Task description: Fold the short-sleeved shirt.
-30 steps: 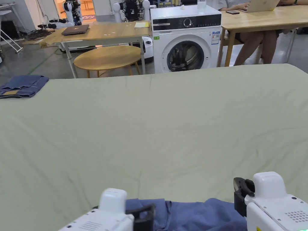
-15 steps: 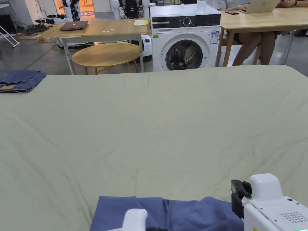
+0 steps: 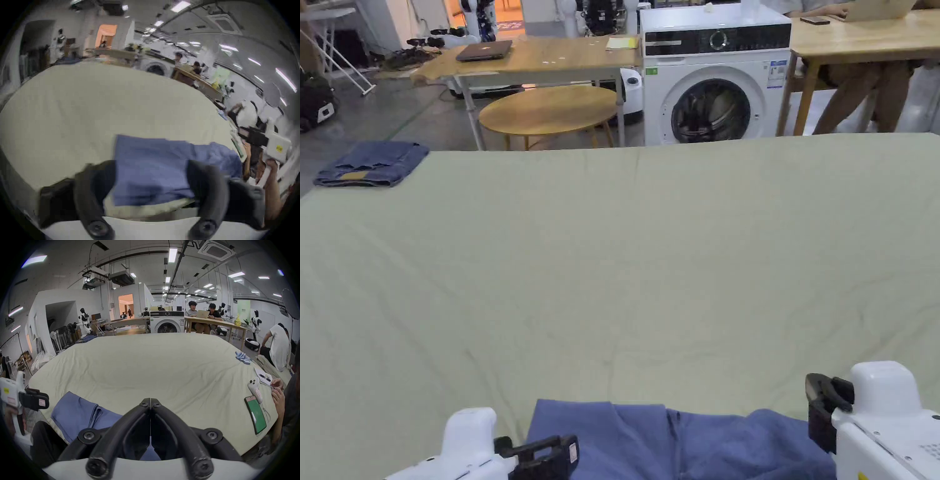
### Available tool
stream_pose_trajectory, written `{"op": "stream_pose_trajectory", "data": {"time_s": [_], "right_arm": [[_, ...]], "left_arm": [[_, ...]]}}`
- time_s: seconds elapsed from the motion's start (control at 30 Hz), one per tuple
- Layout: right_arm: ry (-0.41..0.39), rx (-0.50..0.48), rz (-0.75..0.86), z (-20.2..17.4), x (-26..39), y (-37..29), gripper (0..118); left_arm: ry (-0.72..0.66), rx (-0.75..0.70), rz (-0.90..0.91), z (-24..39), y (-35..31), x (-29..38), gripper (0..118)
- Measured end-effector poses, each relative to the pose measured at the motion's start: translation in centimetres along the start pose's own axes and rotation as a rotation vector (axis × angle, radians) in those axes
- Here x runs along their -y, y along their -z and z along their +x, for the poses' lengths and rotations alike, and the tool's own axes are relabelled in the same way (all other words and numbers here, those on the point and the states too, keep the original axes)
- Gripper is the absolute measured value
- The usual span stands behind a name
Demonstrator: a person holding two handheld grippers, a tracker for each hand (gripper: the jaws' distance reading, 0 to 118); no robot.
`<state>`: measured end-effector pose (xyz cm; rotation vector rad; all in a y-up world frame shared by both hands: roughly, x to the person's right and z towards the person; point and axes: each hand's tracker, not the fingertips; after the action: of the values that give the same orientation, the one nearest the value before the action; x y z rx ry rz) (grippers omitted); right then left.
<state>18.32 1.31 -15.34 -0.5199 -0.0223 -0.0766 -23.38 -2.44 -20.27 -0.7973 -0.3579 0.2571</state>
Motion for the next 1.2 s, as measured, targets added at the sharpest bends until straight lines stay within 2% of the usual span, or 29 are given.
{"op": "stream_pose_trajectory", "data": {"time_s": [0.07,0.17,0.27,0.33,0.37,0.43,0.47,0.5,0.53,0.57,0.63,0.73,0.87,0.9,1.03,1.2], "right_arm": [[-0.008,-0.01,-0.001,-0.6,0.0,0.1,0],[-0.016,-0.028,-0.003,-1.3,-0.2,0.2,0],[-0.024,-0.035,-0.001,-1.6,-0.4,0.2,0],[-0.027,-0.036,0.001,-1.6,-0.5,0.2,0],[-0.025,-0.035,0.002,-1.6,-0.6,0.2,0],[-0.02,-0.034,0.005,-1.4,-0.9,0.2,0],[-0.018,-0.031,0.007,-1.3,-0.9,0.2,0],[-0.017,-0.028,0.009,-1.3,-1.0,0.1,0],[-0.015,-0.025,0.01,-1.1,-1.1,0.0,0],[-0.013,-0.022,0.012,-1.0,-1.1,-0.2,0],[-0.015,-0.017,0.011,-0.7,-1.1,-0.4,0],[-0.019,-0.006,0.008,-0.3,-1.1,-0.5,0],[-0.012,-0.002,0.01,-0.2,-1.1,-0.6,0],[-0.013,-0.001,0.01,-0.2,-1.1,-0.7,0],[-0.025,-0.005,0.006,-0.4,-1.0,-0.7,0],[-0.024,-0.013,0.01,-0.6,-1.1,-0.7,0]], "left_arm": [[-0.111,0.01,-0.001,-3.4,0.2,0.4,102],[-0.35,0.117,-0.037,-7.5,1.4,1.4,102],[-0.593,0.304,-0.066,-9.7,4.1,3.3,102],[-0.695,0.532,-0.015,-9.4,5.8,4.2,102],[-0.767,0.661,-0.051,-9.0,7.2,4.8,102],[-0.838,0.788,-0.107,-6.9,8.9,6.0,101],[-0.793,0.694,-0.059,-6.5,9.3,6.1,88],[-0.781,0.641,-0.035,-6.2,9.5,6.2,63],[-0.788,0.556,-0.035,-6.3,10.0,6.5,31],[-0.814,0.483,-0.028,-6.5,10.4,7.1,14],[-0.819,0.552,0.031,-6.3,9.8,6.9,13],[-0.66,0.416,0.082,-5.7,7.6,5.3,10],[-0.552,0.272,0.202,-7.2,3.7,2.7,9],[-0.485,0.217,0.219,-7.4,2.5,1.7,9],[-0.179,0.036,0.275,-5.1,-1.6,-1.9,9],[0.334,-0.039,0.283,6.1,-1.9,-2.8,9]]}}
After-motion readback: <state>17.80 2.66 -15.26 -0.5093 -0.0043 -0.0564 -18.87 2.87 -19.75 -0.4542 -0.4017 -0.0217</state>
